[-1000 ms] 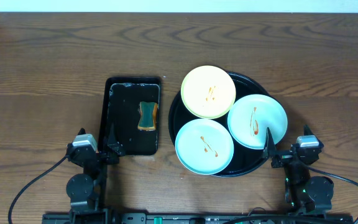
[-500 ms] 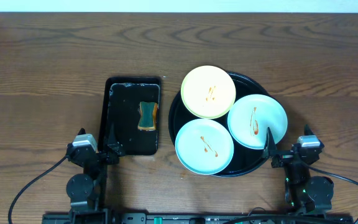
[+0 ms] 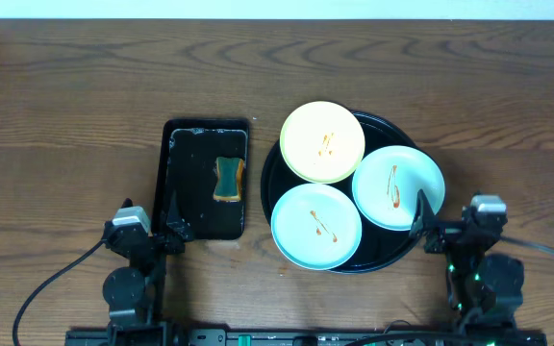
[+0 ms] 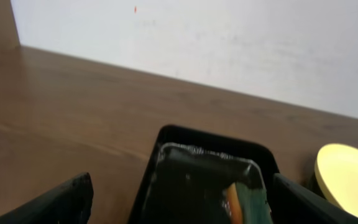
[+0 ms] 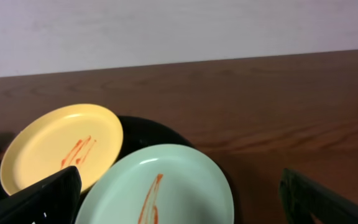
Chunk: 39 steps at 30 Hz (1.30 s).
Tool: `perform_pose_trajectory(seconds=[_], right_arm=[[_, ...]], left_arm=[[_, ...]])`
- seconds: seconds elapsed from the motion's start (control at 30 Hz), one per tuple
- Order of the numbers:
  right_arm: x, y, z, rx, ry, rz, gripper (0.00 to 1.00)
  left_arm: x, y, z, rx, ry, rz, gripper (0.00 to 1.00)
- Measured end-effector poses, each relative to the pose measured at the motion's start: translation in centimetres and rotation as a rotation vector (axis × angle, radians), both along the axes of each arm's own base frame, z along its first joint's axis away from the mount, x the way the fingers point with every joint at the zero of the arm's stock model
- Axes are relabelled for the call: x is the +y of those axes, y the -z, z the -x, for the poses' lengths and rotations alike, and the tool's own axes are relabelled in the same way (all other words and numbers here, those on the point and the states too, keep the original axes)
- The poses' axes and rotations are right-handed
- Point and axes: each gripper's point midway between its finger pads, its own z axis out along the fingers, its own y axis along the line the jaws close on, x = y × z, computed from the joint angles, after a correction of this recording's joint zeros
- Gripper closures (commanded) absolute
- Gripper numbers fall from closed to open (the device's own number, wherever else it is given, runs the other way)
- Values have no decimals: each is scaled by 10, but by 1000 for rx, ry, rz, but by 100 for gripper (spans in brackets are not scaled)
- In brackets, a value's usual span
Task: Clean dirty plates on tray and stack at the side
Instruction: 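Move the left gripper over the sponge in the black tray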
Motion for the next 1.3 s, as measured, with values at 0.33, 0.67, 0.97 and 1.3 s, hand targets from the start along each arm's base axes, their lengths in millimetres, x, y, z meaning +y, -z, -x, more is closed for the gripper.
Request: perform_pose_trajectory(seconds=[0.33, 0.67, 0.97, 1.3], right_arm=[[2, -11, -33, 269, 5, 9, 1], [13, -3, -66, 560, -63, 39, 1], [25, -12, -77, 545, -130, 32, 1], [19, -10, -75, 559, -103, 51, 1]], left_arm=[[-3, 17, -4, 204, 17, 26, 10], [-4, -17, -30, 443, 35, 54, 10], [-14, -17, -42, 757, 86, 113, 10], [-13, -22, -57, 758, 89, 115, 10]])
